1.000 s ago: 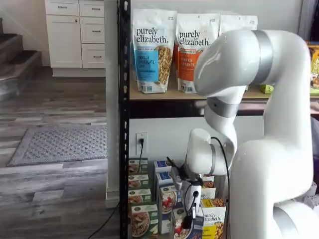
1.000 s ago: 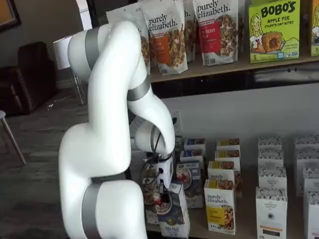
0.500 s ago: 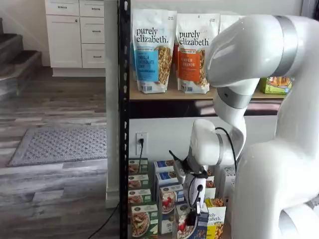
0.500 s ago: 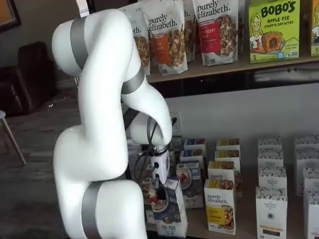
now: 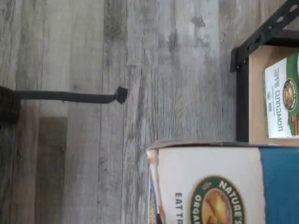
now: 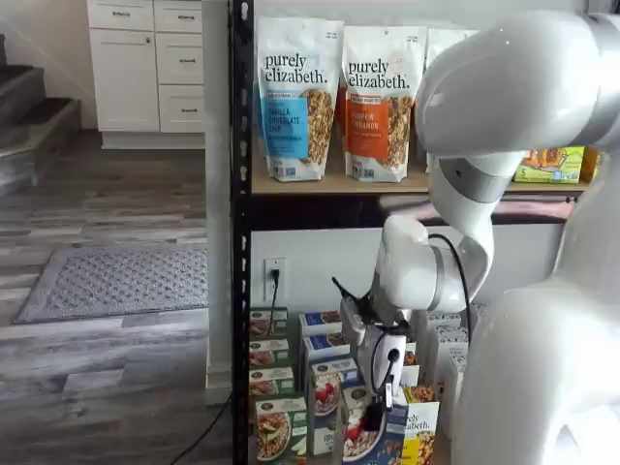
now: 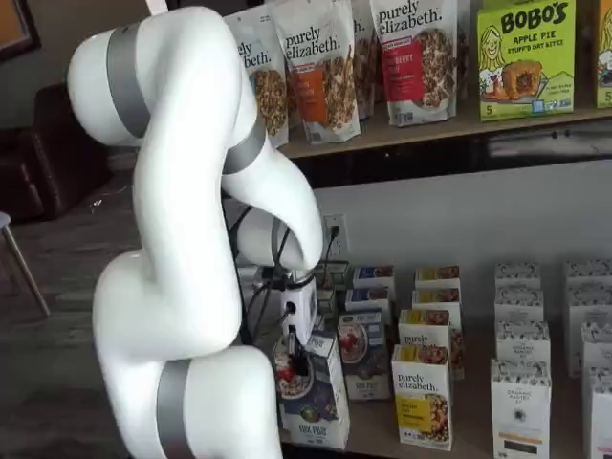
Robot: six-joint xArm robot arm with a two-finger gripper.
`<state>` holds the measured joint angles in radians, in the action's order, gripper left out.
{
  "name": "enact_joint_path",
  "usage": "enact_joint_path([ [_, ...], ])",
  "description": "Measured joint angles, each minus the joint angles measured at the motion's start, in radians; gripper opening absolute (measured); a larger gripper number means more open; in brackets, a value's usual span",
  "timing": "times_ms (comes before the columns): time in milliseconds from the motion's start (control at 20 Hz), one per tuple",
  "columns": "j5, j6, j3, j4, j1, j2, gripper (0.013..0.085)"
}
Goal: Pick up the blue and white box that is on the bottom shelf, the second box from the left
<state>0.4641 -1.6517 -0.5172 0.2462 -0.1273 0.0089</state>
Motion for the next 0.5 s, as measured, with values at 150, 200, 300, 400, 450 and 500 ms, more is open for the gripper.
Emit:
enact_joint_path([
  [150,0.022,-0.005,0.021,0.016,-0.005,-0.052,0.045],
  [200,0.028,-0.002,0.028,0.017,-0.007,-0.068,0.045],
  [300,0.033,0.006,0.039,0.014,-0.01,-0.091,0.045],
  [400,0.039,0.015,0.048,0.008,-0.013,-0.113,0.045],
  [450,0.04,0.02,0.052,0.005,-0.015,-0.121,0.045],
  [500,0.04,0.026,0.056,0.001,-0.016,-0.128,0.045],
])
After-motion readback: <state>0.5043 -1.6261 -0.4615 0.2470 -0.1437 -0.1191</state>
